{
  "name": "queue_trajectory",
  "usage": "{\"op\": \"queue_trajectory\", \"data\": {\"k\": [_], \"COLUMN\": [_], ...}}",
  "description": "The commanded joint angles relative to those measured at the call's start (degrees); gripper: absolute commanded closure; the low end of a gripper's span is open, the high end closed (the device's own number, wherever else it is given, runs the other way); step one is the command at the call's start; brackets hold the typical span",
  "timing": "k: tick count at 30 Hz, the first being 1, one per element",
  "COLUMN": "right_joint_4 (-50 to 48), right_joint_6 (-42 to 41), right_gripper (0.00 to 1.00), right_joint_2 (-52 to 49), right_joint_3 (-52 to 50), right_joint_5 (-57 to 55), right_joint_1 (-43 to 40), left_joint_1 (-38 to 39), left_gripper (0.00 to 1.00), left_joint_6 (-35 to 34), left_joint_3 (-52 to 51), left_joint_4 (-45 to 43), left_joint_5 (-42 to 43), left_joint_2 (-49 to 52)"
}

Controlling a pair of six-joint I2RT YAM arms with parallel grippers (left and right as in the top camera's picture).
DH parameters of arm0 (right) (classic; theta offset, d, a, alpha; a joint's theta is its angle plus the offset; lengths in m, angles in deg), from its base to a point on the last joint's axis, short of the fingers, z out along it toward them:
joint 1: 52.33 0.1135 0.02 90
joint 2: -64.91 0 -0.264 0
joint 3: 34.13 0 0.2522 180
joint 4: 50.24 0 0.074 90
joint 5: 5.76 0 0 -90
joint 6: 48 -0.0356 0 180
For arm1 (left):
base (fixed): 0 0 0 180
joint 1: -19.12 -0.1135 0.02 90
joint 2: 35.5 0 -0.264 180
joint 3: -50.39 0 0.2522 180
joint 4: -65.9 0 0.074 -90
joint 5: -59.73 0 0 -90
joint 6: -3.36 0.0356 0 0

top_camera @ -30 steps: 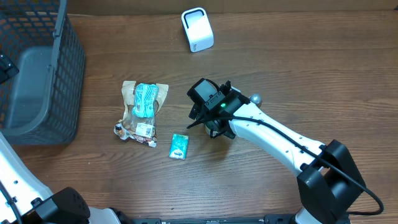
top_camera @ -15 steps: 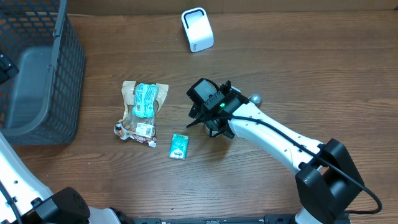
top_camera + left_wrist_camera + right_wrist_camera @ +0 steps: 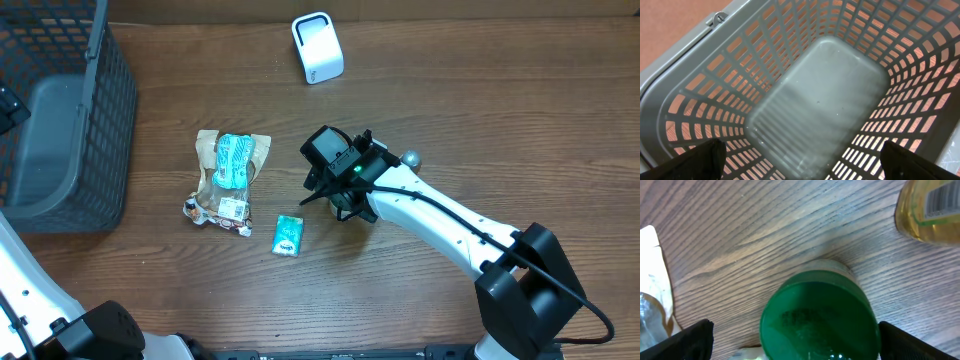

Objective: Scan the item barcode

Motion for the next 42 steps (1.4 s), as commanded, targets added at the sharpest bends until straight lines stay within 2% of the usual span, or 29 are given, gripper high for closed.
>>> {"op": "queue_trajectory", "data": {"k": [1,7,12,15,27,31,35,37,42], "right_joint_4": [0.1,-0.1,0.6,1.0,4.2,4.0,3.2,2.6,1.8], "right_joint_6": [-0.4,-0.4,-0.4,-0.4,0.5,4.6,9.6,15.7,34.5], "right_gripper": [0.00,0.01,0.10,0.11,0.29,0.37,0.39,0.45,0.47], "right_joint_2": [-0.5,-0.9,-2.3,-3.0,-3.0,-3.0,-3.0,-3.0,-3.0], "right_joint_3": [-0.4,-0.4,-0.4,-0.4,-0.3,-0.2,-0.1,0.1,0.1], "right_joint_5": [0.0,0.0,0.0,0.2,0.2,0.2,0.0,-0.2,-2.2], "right_joint_1": [0.3,0.3,0.3,0.3,0.0,0.0,0.0,0.0,0.0], "left_joint_1": [0.0,0.0,0.0,0.0,0.0,0.0,0.0,0.0,0.0], "left_gripper": [0.00,0.01,0.01,0.00,0.00,0.01,0.00,0.01,0.00], "left_joint_6": [1.1,1.1,1.1,1.1,1.1,1.1,1.1,1.1,1.1], "left_joint_3": [1.0,1.0,1.0,1.0,1.0,1.0,1.0,1.0,1.0], "left_joint_4": [0.0,0.0,0.0,0.0,0.0,0.0,0.0,0.0,0.0], "left_joint_5": [0.5,0.5,0.5,0.5,0.5,0.5,0.5,0.5,0.5], "left_joint_2": [0.5,0.5,0.5,0.5,0.5,0.5,0.5,0.5,0.5]}}
